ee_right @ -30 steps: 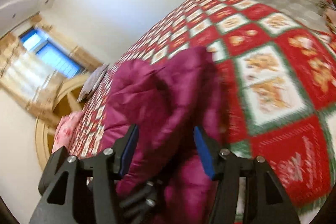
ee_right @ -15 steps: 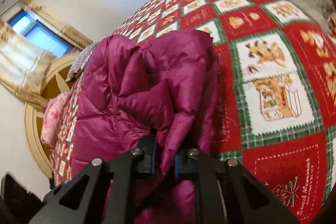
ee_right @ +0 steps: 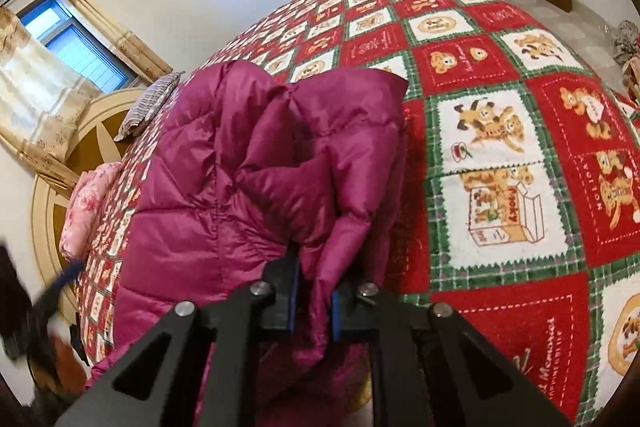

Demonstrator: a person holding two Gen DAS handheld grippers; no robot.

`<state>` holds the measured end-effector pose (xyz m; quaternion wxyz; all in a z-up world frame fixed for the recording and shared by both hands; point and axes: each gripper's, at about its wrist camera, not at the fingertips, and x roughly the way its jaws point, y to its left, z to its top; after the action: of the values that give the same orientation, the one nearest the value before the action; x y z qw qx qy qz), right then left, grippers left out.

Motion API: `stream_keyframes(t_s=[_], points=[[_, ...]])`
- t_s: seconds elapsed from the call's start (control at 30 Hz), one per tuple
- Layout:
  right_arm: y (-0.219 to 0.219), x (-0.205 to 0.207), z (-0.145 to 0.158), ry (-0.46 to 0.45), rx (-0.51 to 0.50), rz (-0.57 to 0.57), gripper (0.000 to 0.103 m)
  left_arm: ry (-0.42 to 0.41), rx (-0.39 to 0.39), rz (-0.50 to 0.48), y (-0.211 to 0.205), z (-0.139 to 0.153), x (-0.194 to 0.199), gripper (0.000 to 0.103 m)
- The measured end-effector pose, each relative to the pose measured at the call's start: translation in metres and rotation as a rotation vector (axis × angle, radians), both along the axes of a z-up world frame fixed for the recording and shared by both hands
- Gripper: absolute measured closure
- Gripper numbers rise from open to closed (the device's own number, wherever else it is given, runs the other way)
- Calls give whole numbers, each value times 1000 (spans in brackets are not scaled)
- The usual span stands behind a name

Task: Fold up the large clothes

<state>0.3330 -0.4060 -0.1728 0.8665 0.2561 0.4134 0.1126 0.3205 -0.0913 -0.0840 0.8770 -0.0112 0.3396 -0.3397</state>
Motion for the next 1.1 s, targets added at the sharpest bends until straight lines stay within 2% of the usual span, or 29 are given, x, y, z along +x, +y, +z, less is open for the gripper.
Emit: stream_keyframes(t_s=[0.1,0.17,0.23,0.33,0.4,0.53,0.63,0.77,0.9,1.0,1.1], points=[[-2,-1,-2,4,-6,-2,90,0,53,38,-36,-5,40,23],[-4,-1,-5,10,6,-9,90,-11,145,105,-68,-17,63,23],[-4,-2,-7,13,10,-14,89,10,175,135,-84,-31,75,23],[-2,0,-11,21,-3,-19,89,69,279,175,-104,-62,84,20],[-3,2,-14,25,-7,-18,89,55,281,221,-101,-72,79,10],[-11,3,-14,30,34,-11,84,56,276,246,-97,-77,72,8],[-14,-5,6,21,-27,-32,76,38,292,246,-101,-79,75,8],[-14,-11,47,-18,-117,-111,76,-10,338,267,-110,-80,73,8],[-7,-1,83,-71,-80,-119,76,-86,421,297,-122,-78,65,8],[10,29,90,2,-96,-124,76,-115,455,313,-127,-78,60,8],[16,57,64,111,-41,-167,76,-116,456,314,-125,-79,61,8]])
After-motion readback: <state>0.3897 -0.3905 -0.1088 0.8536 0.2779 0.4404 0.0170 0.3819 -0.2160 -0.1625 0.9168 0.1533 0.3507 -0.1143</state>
